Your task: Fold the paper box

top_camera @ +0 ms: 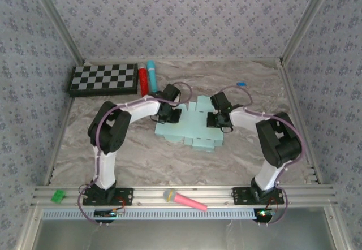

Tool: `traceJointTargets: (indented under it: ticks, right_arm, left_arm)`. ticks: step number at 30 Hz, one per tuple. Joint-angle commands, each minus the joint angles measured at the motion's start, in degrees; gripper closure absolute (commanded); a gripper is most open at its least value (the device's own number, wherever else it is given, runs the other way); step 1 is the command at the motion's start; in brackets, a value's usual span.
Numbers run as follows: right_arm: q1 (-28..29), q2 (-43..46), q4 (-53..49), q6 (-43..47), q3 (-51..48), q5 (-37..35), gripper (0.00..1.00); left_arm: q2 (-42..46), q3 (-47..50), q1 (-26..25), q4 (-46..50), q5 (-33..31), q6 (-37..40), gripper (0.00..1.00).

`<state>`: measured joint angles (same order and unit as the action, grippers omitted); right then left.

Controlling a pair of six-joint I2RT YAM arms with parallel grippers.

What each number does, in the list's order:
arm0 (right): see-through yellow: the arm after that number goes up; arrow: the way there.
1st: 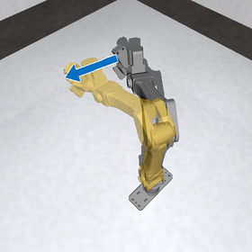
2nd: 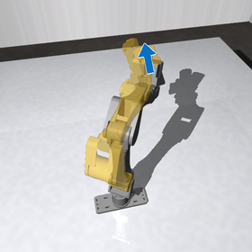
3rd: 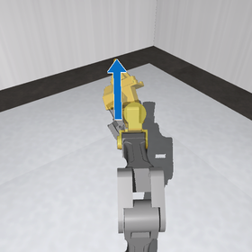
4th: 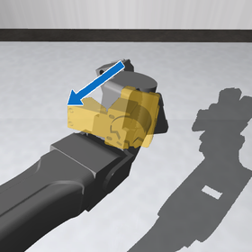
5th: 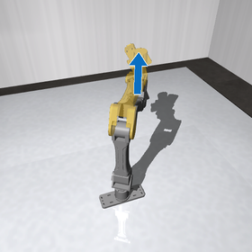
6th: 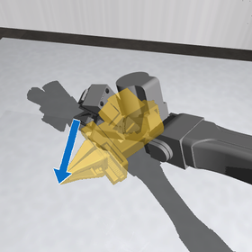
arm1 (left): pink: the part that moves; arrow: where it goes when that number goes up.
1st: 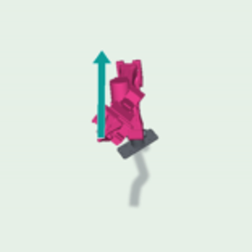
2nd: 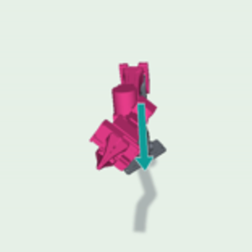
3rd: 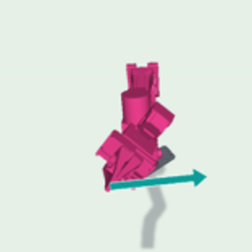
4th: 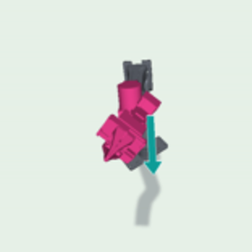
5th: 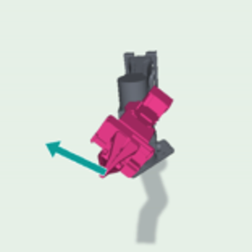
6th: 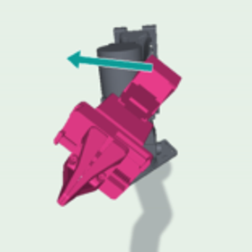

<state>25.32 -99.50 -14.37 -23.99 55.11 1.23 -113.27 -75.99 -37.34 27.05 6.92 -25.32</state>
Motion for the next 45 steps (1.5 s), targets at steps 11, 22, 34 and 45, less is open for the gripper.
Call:
traceJointTargets:
  ticks: [11,22,34,45]
  right_arm:
    - [2.62,-12.38,-9.38,6.71,21.22,2.15,0.97]
    - [2.76,-3.64,-8.96,-1.3,14.34,-1.5,0.95]
    - [3.98,-6.8,-7.3,-6.7,8.36,-3.49,0.98]
    - [4.91,-15.91,-10.88,0.82,21.75,-3.23,0.96]
  left_arm:
    - [10.61,8.72,-5.91,-3.59,1.63,-7.1,1.0]
    - [8.62,6.19,0.61,-3.03,-1.08,1.29,1.0]
    - [10.4,14.64,-0.38,-2.19,-2.61,-0.54,1.0]
    - [14.0,18.34,-6.94,-4.48,-4.46,-9.71,1.0]
